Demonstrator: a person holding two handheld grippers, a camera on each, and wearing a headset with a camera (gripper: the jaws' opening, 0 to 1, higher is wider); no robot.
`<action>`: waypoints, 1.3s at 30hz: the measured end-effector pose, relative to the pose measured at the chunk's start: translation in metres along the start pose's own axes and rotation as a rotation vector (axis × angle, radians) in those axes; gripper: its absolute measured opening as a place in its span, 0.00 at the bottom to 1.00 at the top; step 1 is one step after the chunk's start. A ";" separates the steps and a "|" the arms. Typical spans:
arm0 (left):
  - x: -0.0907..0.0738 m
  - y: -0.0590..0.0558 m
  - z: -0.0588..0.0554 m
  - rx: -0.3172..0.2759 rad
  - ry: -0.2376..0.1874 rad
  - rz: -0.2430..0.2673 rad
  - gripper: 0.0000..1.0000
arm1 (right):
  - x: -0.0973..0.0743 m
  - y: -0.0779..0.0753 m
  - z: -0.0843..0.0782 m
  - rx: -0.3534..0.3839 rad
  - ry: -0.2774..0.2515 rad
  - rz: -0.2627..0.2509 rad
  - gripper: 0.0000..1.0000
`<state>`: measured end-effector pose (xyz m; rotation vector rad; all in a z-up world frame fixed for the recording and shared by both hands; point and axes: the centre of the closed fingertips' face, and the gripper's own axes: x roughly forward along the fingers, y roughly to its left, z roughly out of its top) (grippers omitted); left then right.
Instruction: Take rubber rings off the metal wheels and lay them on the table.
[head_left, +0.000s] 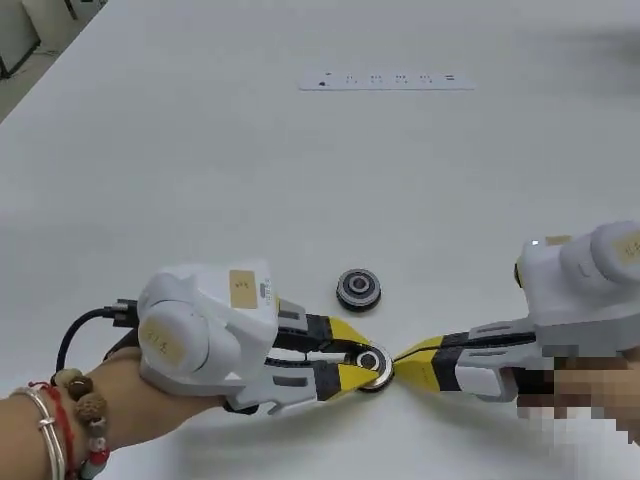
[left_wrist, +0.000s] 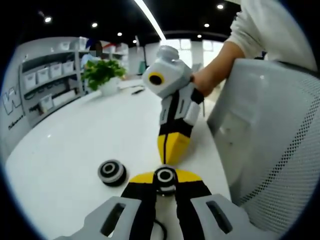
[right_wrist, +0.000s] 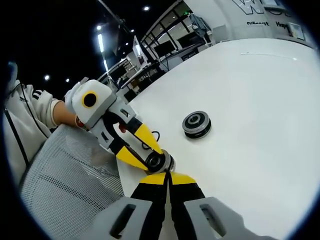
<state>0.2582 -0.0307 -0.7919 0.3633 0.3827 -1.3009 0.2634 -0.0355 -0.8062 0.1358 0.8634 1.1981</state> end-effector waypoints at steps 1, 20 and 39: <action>0.000 0.000 0.000 0.001 0.000 -0.001 0.14 | -0.001 -0.001 0.000 0.005 -0.002 0.002 0.00; 0.000 0.000 0.001 0.020 0.007 -0.012 0.14 | -0.001 0.009 0.010 0.028 0.004 0.010 0.00; -0.002 0.000 0.001 0.037 0.017 -0.033 0.14 | 0.002 0.013 0.013 -0.008 0.049 0.003 0.00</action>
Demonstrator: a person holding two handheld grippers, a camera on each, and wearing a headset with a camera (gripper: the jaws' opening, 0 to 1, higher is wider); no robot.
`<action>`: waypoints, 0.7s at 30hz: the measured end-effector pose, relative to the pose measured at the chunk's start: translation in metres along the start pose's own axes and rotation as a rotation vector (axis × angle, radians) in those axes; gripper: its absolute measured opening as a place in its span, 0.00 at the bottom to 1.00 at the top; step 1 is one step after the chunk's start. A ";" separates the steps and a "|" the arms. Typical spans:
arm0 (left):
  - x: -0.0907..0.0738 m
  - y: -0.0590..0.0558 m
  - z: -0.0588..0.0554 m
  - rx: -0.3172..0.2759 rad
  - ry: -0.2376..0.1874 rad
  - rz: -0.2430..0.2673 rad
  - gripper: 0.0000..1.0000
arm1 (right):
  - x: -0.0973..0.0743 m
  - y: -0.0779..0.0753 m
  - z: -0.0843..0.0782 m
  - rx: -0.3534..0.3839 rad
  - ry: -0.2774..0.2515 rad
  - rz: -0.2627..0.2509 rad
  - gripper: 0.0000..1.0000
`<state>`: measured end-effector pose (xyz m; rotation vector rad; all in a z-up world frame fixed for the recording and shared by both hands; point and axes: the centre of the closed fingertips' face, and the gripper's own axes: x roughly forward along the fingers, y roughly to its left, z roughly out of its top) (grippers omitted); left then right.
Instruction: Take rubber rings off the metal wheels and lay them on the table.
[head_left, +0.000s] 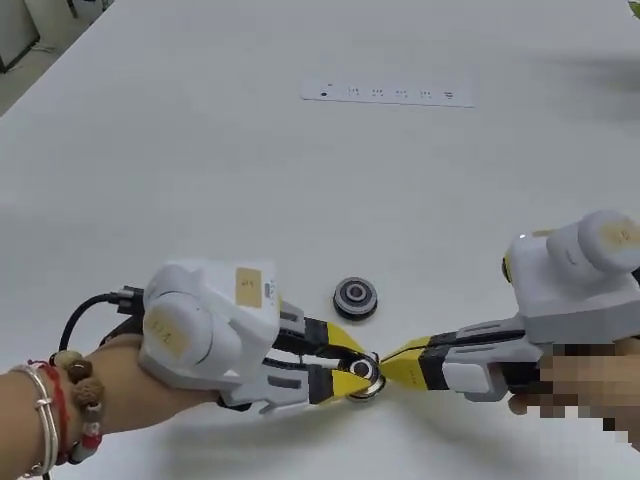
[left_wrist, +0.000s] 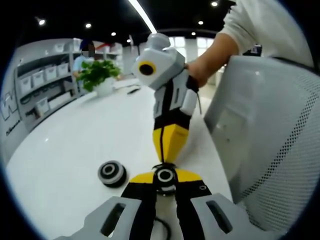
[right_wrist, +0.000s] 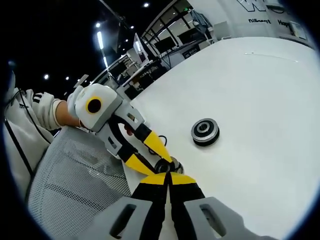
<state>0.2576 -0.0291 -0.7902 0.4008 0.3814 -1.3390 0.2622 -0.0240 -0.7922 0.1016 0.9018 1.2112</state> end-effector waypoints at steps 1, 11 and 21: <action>0.000 0.000 0.000 0.000 -0.001 0.001 0.14 | 0.000 0.001 0.000 0.002 -0.001 0.002 0.00; 0.000 0.001 -0.001 -0.005 -0.011 0.013 0.14 | 0.001 0.004 0.011 -0.026 -0.027 0.003 0.00; -0.003 0.002 -0.002 -0.045 -0.005 -0.008 0.15 | 0.000 -0.002 0.006 -0.025 -0.002 -0.025 0.00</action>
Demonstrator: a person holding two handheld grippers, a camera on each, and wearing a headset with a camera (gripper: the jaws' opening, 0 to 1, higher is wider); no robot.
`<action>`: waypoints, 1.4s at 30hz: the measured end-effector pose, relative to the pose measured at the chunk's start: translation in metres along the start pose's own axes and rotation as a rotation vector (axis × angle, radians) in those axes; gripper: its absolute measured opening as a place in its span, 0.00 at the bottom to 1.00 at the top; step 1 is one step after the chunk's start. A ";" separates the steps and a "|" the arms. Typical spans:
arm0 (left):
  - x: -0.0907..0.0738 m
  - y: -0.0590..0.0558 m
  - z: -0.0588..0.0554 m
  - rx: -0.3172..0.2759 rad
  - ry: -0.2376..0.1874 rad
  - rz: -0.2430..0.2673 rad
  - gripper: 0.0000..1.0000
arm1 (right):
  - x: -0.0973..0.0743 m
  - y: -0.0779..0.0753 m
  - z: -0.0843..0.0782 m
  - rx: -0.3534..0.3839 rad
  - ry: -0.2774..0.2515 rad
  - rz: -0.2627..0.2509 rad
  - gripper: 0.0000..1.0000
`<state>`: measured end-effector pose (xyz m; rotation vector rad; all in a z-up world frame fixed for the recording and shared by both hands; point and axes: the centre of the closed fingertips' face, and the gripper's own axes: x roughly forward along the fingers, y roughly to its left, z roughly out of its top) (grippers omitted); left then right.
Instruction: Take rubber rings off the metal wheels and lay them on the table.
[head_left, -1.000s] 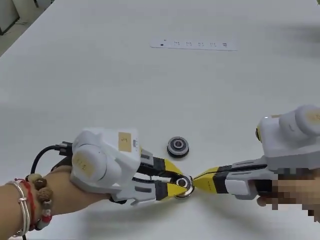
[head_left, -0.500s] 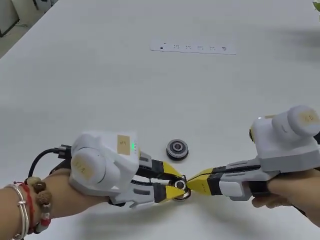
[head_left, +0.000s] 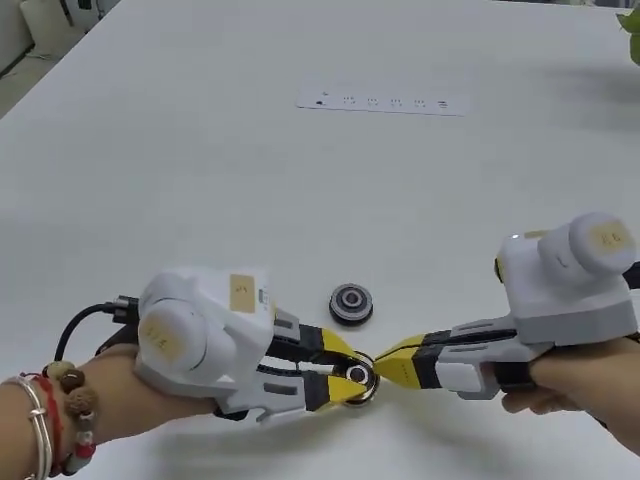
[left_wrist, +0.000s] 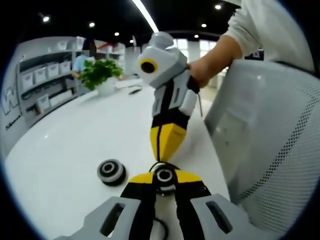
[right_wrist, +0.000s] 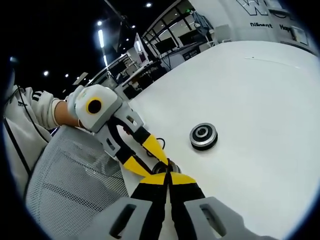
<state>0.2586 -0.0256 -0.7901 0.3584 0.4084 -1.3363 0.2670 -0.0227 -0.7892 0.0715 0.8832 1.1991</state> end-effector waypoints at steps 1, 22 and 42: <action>-0.001 0.000 0.000 0.001 0.006 -0.004 0.16 | 0.000 0.000 0.000 0.005 0.000 0.000 0.00; -0.069 0.002 0.018 0.048 -0.002 0.074 0.51 | -0.015 0.010 0.009 0.018 -0.024 -0.025 0.00; -0.117 0.000 0.010 0.006 -0.030 0.170 0.65 | -0.029 0.029 0.027 -0.016 -0.071 -0.058 0.00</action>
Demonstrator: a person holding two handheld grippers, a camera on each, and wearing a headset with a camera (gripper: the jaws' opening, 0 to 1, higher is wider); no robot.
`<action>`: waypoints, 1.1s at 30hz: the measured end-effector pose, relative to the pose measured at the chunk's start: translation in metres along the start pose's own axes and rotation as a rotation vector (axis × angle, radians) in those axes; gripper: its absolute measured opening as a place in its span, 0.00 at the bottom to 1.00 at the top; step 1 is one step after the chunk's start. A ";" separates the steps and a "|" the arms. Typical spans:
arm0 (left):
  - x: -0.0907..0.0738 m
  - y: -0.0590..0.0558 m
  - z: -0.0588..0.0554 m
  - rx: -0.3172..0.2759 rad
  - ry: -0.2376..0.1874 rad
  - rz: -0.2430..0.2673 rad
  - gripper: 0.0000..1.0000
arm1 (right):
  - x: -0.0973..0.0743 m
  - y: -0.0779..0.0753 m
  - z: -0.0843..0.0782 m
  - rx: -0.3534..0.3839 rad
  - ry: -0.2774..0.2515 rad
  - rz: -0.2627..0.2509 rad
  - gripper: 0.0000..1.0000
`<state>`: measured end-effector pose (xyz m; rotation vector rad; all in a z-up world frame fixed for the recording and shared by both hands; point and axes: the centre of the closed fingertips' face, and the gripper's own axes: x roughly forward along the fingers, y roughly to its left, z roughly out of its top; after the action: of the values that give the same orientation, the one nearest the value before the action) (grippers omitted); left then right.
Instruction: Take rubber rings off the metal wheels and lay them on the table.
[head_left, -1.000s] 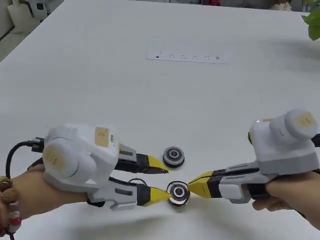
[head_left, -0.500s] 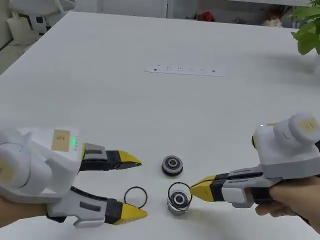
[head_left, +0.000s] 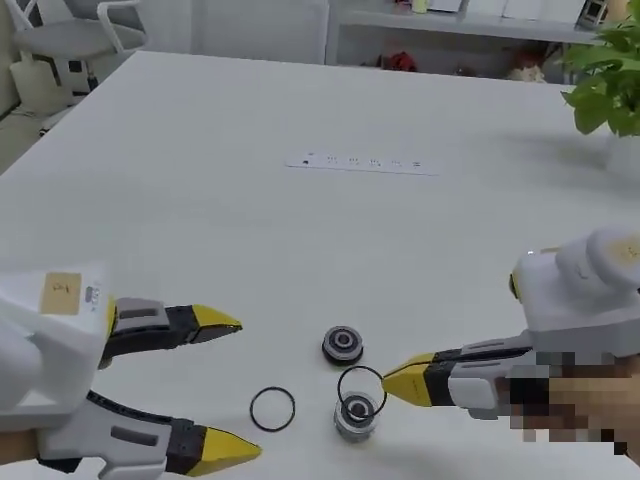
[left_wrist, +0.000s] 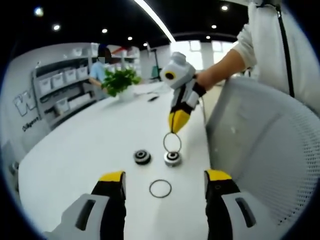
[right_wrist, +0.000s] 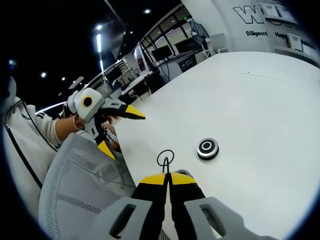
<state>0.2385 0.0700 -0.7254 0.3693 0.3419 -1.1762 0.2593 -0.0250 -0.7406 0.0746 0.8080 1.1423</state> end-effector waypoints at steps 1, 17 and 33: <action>-0.002 0.000 0.000 -0.011 -0.007 0.005 0.65 | 0.000 0.001 0.001 -0.002 -0.001 0.000 0.00; -0.031 -0.002 -0.011 -0.085 -0.045 0.072 0.71 | 0.011 0.022 0.007 -0.035 0.008 0.006 0.00; -0.056 0.002 -0.026 -0.141 -0.047 0.082 0.74 | 0.025 0.039 0.013 -0.049 0.034 0.009 0.00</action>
<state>0.2192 0.1282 -0.7233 0.2300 0.3630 -1.0719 0.2408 0.0175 -0.7266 0.0179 0.8099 1.1742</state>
